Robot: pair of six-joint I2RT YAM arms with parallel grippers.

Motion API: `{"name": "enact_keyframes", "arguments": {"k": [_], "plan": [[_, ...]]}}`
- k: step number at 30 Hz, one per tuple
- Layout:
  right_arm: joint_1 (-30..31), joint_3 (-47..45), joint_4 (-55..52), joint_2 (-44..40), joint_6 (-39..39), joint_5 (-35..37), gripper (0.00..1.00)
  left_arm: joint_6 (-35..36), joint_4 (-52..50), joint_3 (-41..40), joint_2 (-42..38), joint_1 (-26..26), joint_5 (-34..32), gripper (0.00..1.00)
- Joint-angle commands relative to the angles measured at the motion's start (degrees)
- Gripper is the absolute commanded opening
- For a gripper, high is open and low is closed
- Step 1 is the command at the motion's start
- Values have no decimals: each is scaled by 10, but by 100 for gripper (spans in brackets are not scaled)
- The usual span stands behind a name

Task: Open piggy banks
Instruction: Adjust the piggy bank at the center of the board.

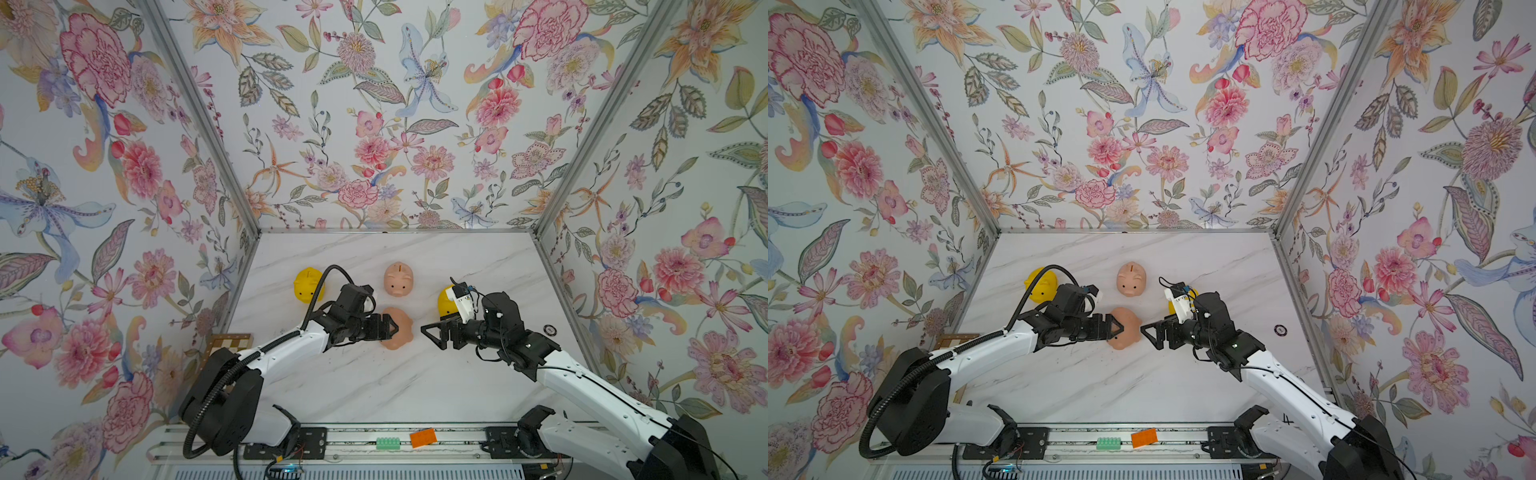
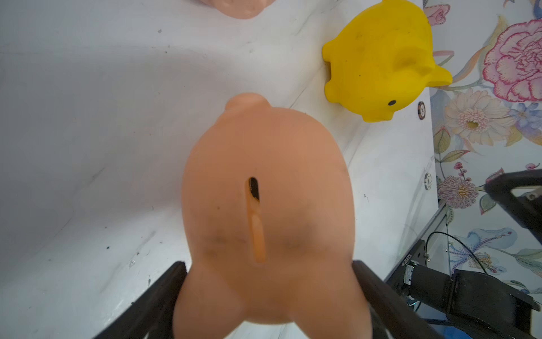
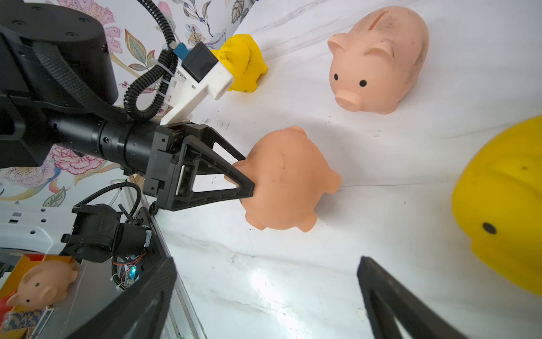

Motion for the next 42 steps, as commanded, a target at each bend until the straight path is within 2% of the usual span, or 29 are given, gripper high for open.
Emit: {"name": "enact_keyframes", "arguments": {"k": [1, 6, 22, 25, 30, 36, 40, 42], "plan": [[4, -14, 35, 22, 37, 1, 98, -11, 25, -28, -6, 10, 23, 90], [10, -23, 67, 34, 53, 0, 98, -4, 27, -36, -9, 21, 21, 98], [14, -13, 133, 122, 66, 3, 97, 9, 47, -51, -7, 53, 32, 99], [14, 7, 109, 158, 81, 76, 89, 9, 50, -51, -14, 58, 33, 99], [29, 53, 91, 238, 81, 117, 78, 14, 61, -51, -29, 71, 39, 99], [54, 71, 126, 298, 92, 143, 68, 20, 69, -43, -26, 84, 53, 99], [74, 73, 145, 321, 93, 143, 67, 25, 75, -38, -16, 85, 47, 99], [86, 71, 150, 326, 93, 145, 67, 39, 70, -31, -17, 85, 23, 99]]}}
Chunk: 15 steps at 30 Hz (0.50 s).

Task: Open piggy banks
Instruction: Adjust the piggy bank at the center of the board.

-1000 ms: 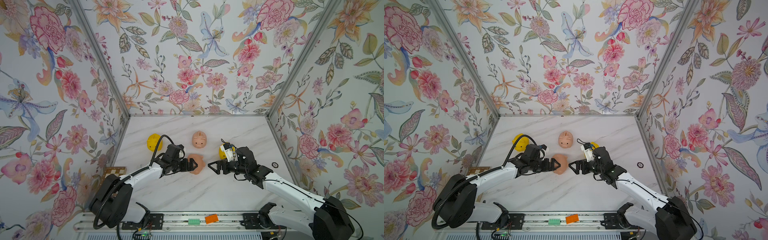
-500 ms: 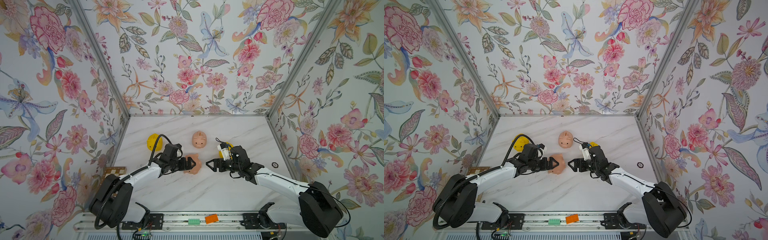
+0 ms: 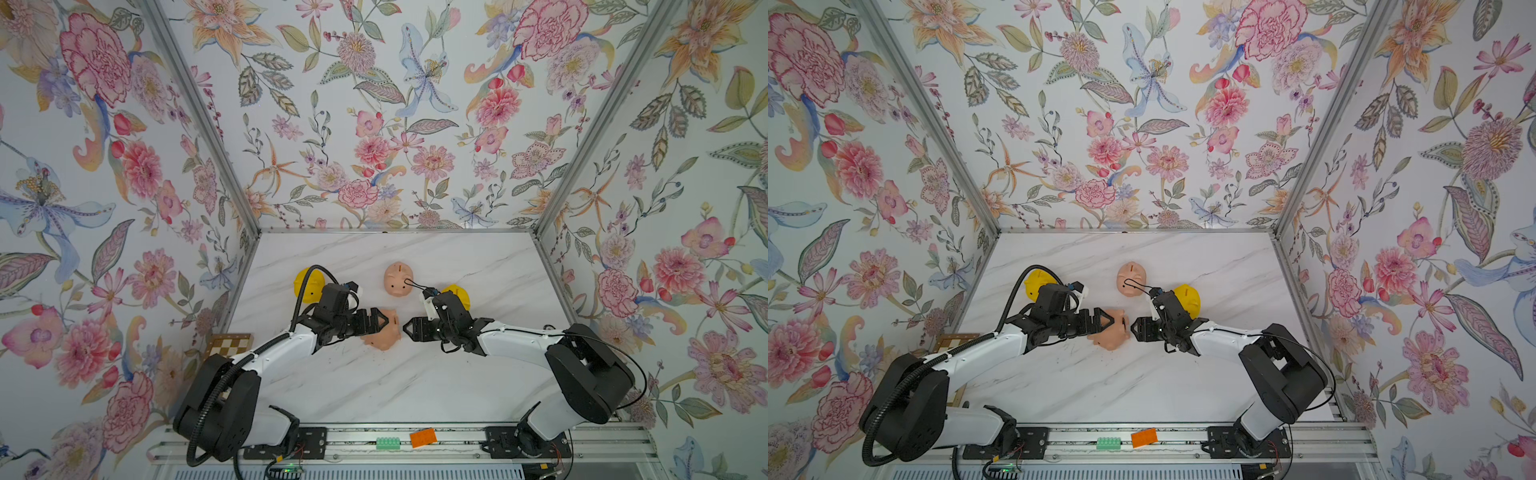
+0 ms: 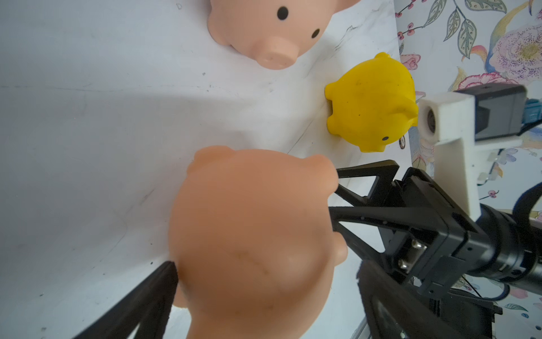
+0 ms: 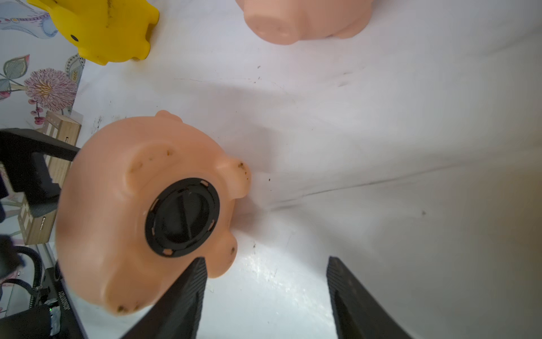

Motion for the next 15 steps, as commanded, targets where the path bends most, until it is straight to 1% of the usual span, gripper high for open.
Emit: {"name": "enact_keyframes", "arguments": {"k": [1, 3, 6, 11, 15], "plan": [[17, 11, 22, 8, 7, 16, 66, 29, 16, 11, 1, 4, -21, 99], [24, 3, 31, 8, 14, 16, 66, 42, 30, 6, -4, 4, -36, 99], [33, -9, 47, 7, 25, 13, 66, 59, 42, 5, -1, 3, -38, 99], [48, -15, 56, 11, 31, 11, 67, 67, 103, -24, -12, -6, -49, 99], [53, -25, 60, 7, 38, 10, 67, 70, 118, -31, -13, -6, -66, 99]]}}
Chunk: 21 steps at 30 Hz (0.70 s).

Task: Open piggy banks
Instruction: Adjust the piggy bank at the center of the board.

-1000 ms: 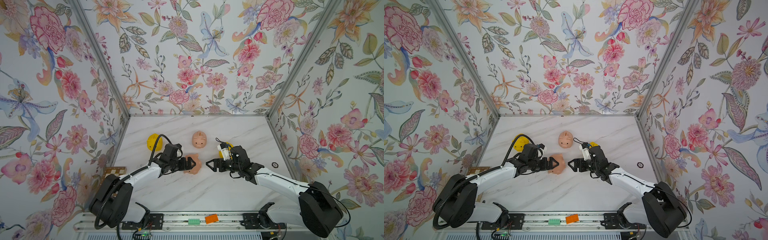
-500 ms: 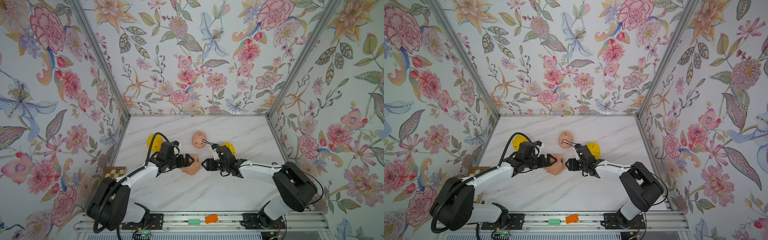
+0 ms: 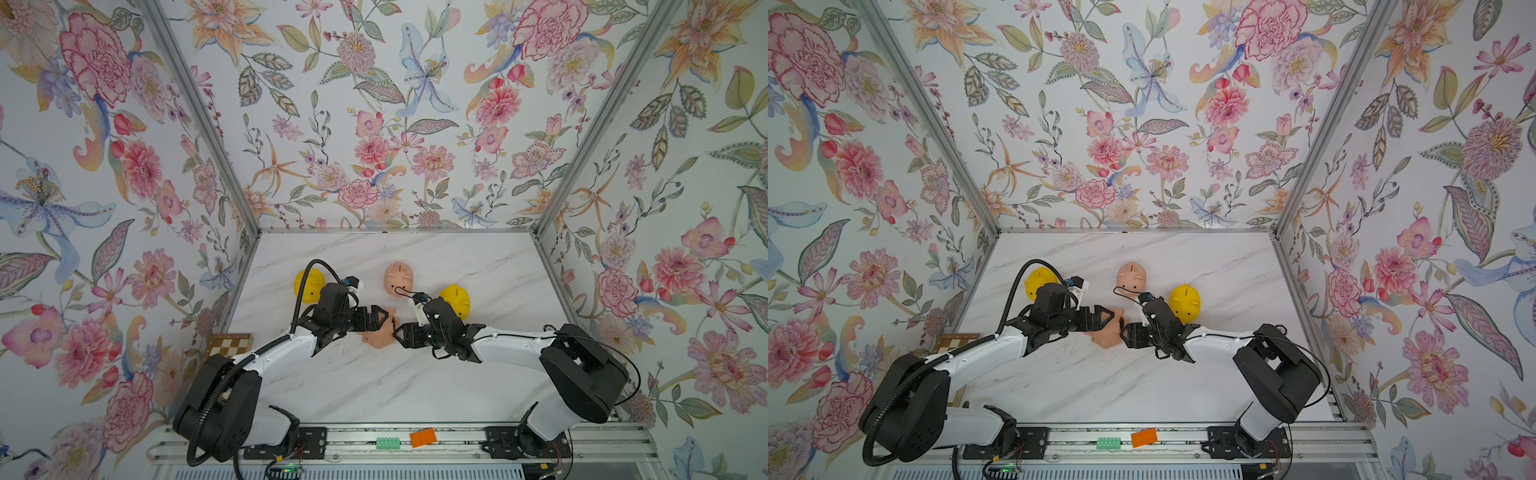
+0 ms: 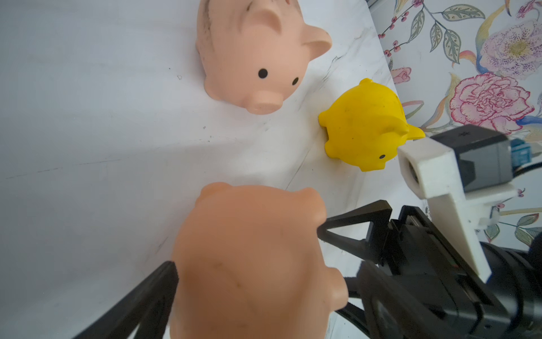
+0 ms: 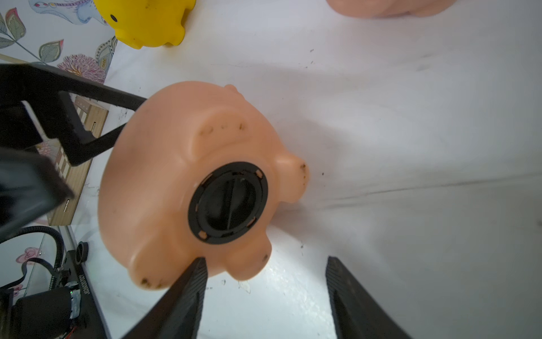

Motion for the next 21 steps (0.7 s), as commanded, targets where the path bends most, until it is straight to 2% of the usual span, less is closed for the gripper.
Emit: {"name": "enact_keyframes", "arguments": {"k": [1, 7, 14, 21], "plan": [[5, -18, 13, -1, 12, 6, 67, 20, 36, -12, -9, -3, -23, 99], [6, -41, 23, -22, 5, 0, 67, 25, 78, -28, 3, -9, -5, 99], [-5, -69, 29, -42, 2, 1, 67, 44, 89, -22, 15, -35, -36, 99], [-35, -86, 7, -81, -13, 5, 67, 83, 18, 24, 48, -43, -63, 99]]}}
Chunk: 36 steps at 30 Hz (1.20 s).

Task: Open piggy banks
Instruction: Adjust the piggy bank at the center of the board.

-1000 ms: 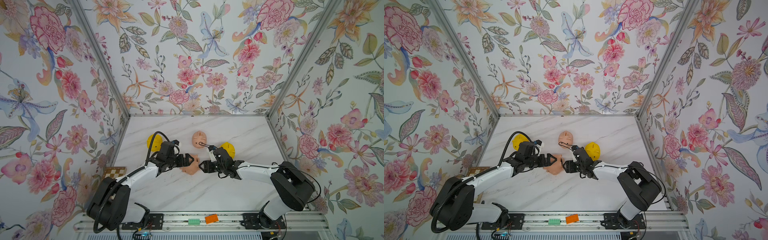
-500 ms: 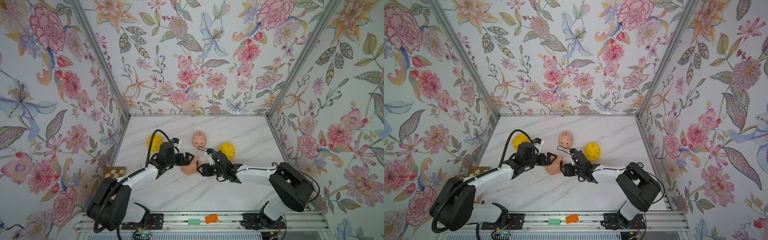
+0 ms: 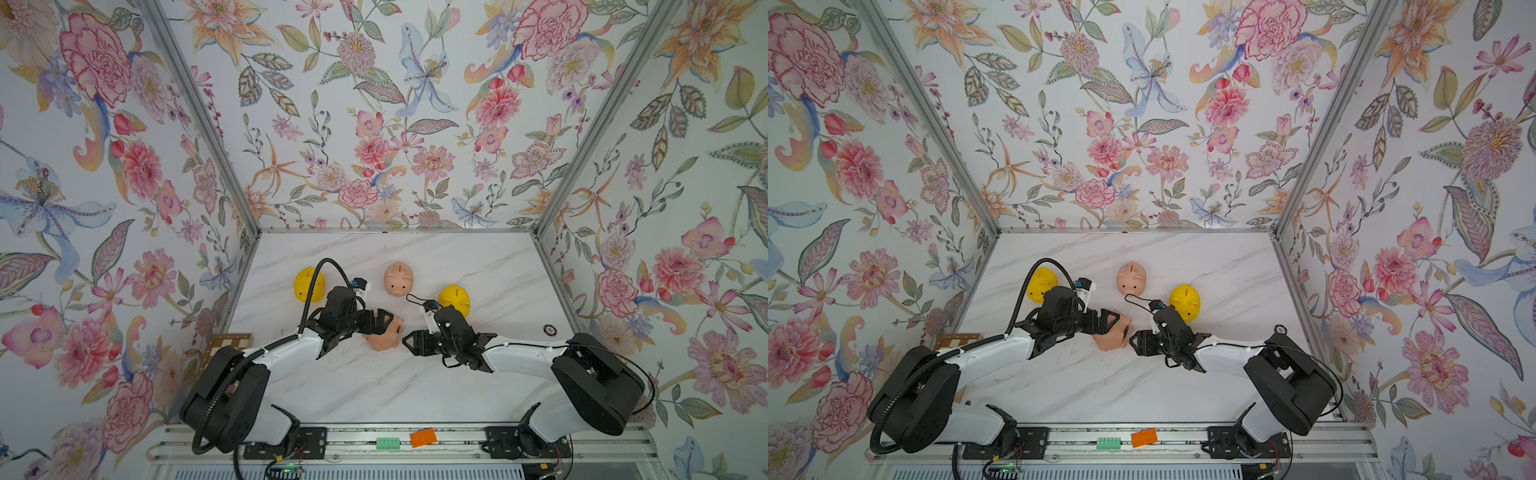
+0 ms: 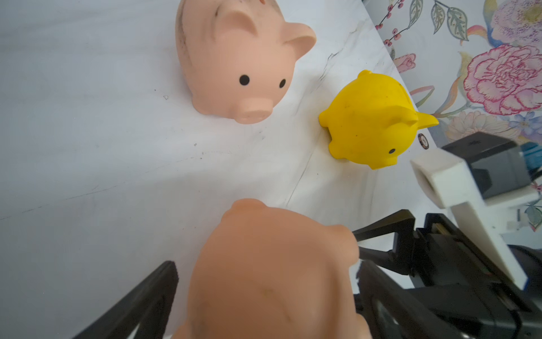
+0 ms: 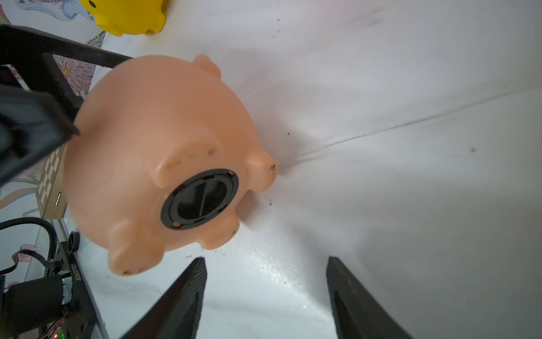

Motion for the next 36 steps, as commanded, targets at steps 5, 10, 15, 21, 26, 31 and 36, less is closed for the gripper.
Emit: {"name": "enact_keyframes", "arguments": {"k": [5, 10, 15, 21, 26, 31, 36], "plan": [[-34, -23, -14, -45, -24, 0, 68, 34, -21, 26, 12, -9, -21, 99], [-49, -29, -18, -54, -29, -2, 70, 33, -10, 35, 31, -10, -8, 99], [-52, -36, -4, -68, -38, -17, 72, 31, 5, 33, 44, -9, -1, 99], [-54, -51, 36, -77, -43, -50, 71, 25, 19, 31, 61, -9, 10, 99], [-53, -64, 89, -73, -16, -67, 69, 19, 38, 21, 68, -9, 12, 99], [-51, -70, 136, -57, 9, -75, 67, 10, 63, 6, 68, -9, 14, 99], [-51, -72, 168, -39, 27, -82, 65, 11, 83, -8, 88, -8, 22, 99]]}}
